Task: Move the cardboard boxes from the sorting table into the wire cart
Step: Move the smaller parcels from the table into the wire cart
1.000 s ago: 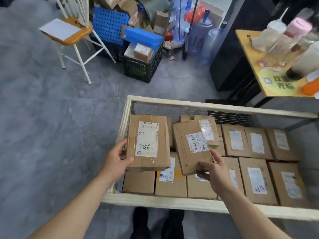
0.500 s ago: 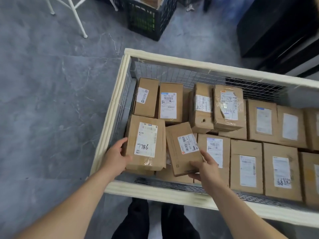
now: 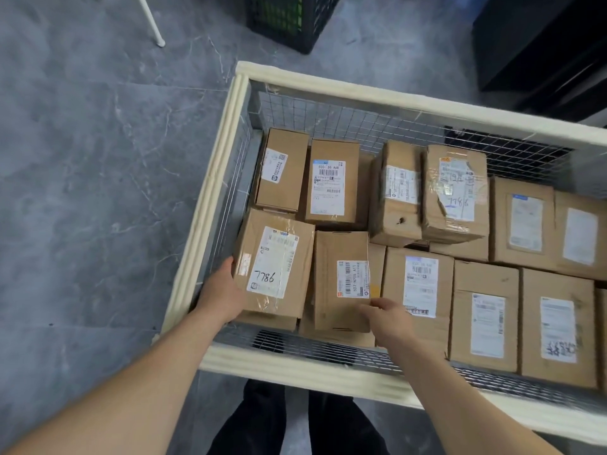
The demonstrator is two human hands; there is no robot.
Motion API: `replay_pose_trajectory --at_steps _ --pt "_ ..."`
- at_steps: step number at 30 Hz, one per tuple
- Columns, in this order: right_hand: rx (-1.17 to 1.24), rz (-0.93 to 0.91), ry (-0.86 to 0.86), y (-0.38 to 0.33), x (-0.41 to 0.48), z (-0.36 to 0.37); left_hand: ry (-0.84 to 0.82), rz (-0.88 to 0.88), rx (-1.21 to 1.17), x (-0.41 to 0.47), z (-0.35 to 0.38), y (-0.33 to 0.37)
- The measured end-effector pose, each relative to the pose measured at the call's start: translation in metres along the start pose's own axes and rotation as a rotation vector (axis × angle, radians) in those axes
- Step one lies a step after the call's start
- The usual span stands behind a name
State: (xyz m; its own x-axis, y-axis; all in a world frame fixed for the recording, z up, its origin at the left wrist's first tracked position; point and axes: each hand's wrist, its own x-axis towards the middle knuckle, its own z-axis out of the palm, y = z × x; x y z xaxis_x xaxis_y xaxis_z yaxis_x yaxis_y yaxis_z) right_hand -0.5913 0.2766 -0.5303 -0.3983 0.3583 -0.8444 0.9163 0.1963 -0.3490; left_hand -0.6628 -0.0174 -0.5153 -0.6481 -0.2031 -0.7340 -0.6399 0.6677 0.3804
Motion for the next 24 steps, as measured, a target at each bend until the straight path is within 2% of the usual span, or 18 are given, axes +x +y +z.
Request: replay_pose_trajectory --at_steps 5,11,15,24 --pt "-0.003 0.047 -0.045 0.006 0.004 0.002 0.003 -0.066 0.148 -0.001 0.001 -0.001" --pt "-0.075 0.013 -0.051 -0.004 -0.011 -0.007 -0.032 -0.041 0.251 -0.012 -0.008 0.010" --pt "-0.053 -0.020 -0.023 -0.016 -0.027 -0.021 -0.085 0.050 0.251 -0.029 -0.018 0.030" --pt "-0.076 -0.184 0.116 -0.057 -0.111 -0.067 -0.021 0.375 0.422 -0.102 -0.070 0.104"
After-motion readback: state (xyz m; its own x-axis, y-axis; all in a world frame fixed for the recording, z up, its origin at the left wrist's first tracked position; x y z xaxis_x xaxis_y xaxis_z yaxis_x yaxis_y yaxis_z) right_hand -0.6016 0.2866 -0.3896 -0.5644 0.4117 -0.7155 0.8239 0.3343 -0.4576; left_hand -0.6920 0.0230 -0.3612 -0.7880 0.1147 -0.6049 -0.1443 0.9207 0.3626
